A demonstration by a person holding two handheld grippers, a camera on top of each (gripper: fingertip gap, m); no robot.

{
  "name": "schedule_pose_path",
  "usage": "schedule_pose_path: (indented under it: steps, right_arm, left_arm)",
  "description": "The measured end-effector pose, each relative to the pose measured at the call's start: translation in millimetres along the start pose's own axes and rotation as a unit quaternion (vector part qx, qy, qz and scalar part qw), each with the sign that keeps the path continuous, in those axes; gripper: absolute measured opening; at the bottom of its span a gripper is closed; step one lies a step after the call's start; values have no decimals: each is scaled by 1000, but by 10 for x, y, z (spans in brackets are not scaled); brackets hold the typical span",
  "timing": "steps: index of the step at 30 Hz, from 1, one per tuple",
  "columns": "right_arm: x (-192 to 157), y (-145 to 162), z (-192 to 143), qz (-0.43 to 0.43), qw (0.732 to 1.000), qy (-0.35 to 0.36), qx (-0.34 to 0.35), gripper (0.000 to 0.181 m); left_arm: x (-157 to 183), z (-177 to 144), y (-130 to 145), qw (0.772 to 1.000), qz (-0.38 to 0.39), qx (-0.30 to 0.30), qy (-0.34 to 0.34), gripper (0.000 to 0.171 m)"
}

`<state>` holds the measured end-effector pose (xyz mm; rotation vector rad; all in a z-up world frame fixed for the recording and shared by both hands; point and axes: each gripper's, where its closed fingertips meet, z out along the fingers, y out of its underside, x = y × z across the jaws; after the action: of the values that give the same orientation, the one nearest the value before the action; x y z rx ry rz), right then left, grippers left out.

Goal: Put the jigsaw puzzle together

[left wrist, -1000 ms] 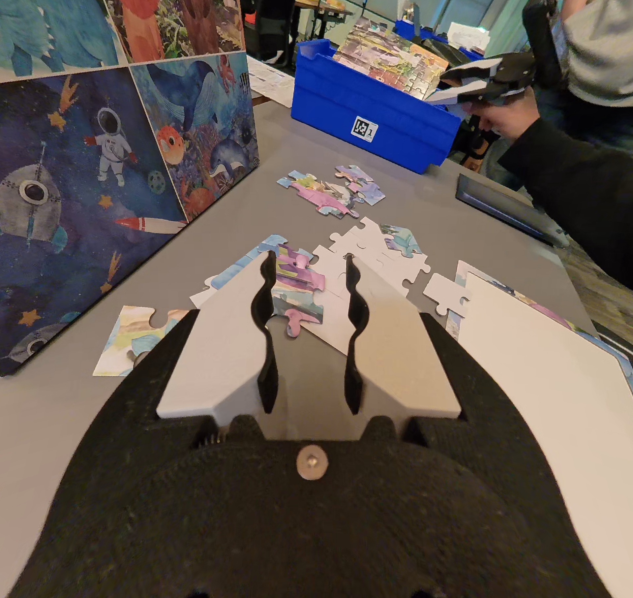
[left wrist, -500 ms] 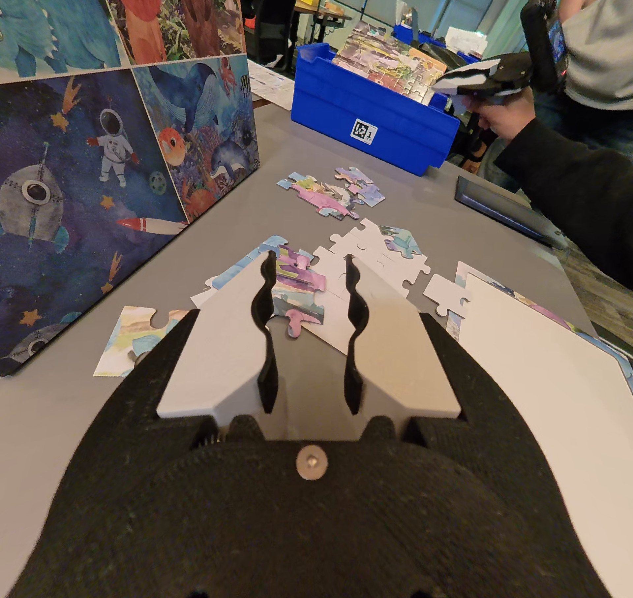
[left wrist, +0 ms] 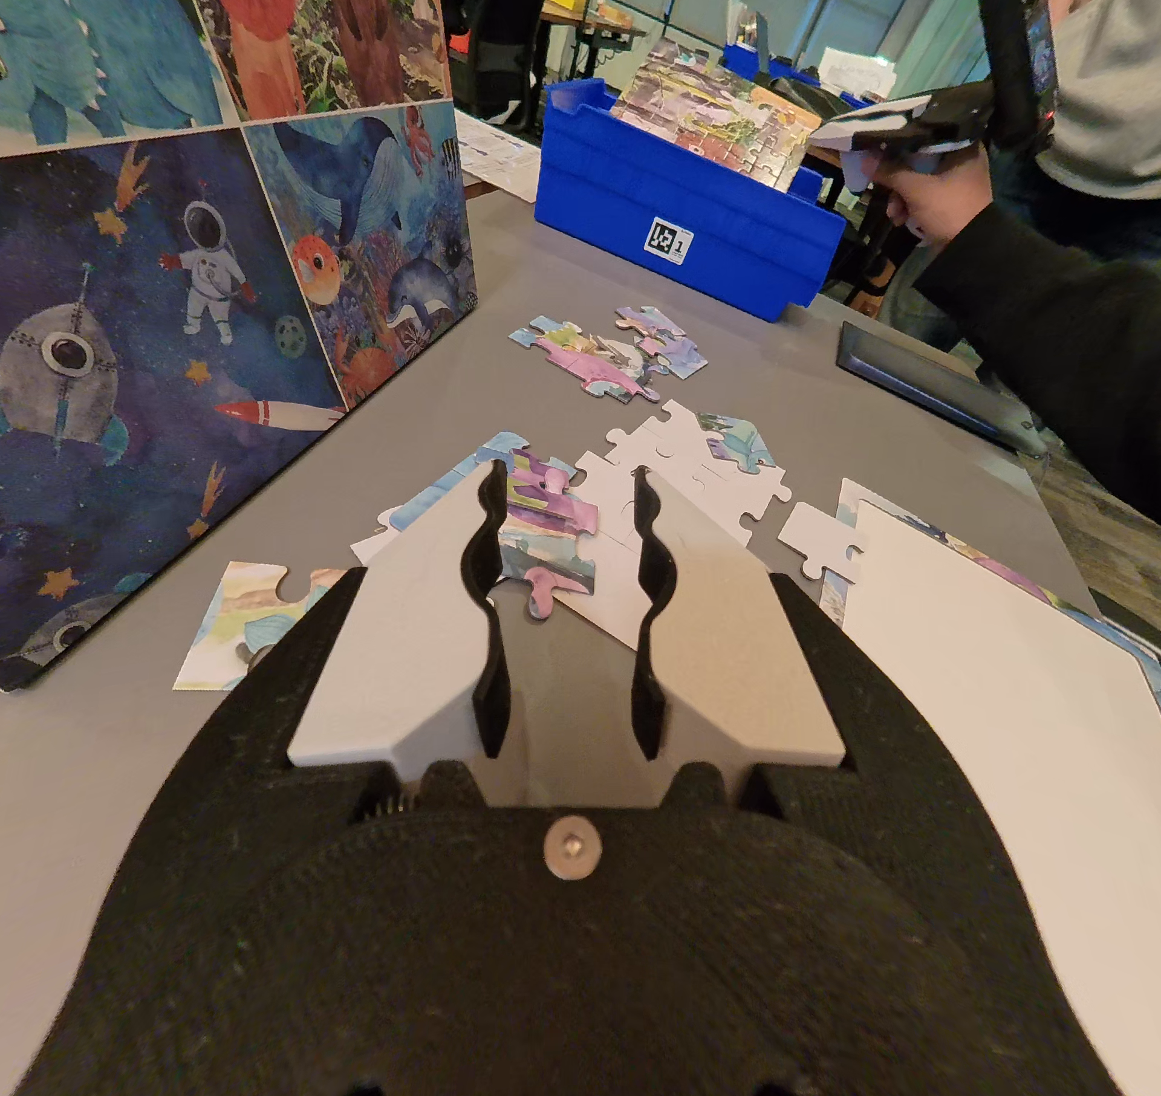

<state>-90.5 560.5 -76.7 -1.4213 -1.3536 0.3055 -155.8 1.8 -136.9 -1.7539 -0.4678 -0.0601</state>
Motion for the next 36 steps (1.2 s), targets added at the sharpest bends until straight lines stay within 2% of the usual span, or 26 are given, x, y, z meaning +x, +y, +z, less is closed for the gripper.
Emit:
schedule_pose_path:
  steps: [5,9,13,16,18,23,28,32,36]
  right_arm:
    - [-37,-26,-4,-1,1000,-5,3,0]
    - [-206,25,47,-4,999,-34,-2,2]
    - [-619,58,87,-42,993,-109,5,12]
    - [-1123,109,64,-83,972,-222,7,21]
    - [-1183,192,139,-113,969,-221,-10,23]
    - [-1017,275,306,-159,967,-195,-31,28]
    - [-291,182,426,-170,980,-99,-40,29]
    - [174,143,420,-130,988,-65,-48,31]
    - [149,47,309,-112,990,-72,-38,45]
  left_arm:
    - [2,2,2,1000,3,-1,-1,38]
    - [4,4,4,1000,3,-2,-1,38]
    - [3,3,3,1000,3,-1,-2,38]
    - [3,4,4,1000,3,-2,-2,38]
    - [2,4,3,1000,3,-2,-2,38]
    - [0,1,0,1000,3,0,-2,38]
    - [-1,2,-1,1000,0,0,0,38]
    - [-3,-1,-4,1000,-2,1,2,38]
    - [-2,-1,-6,1000,1,2,2,37]
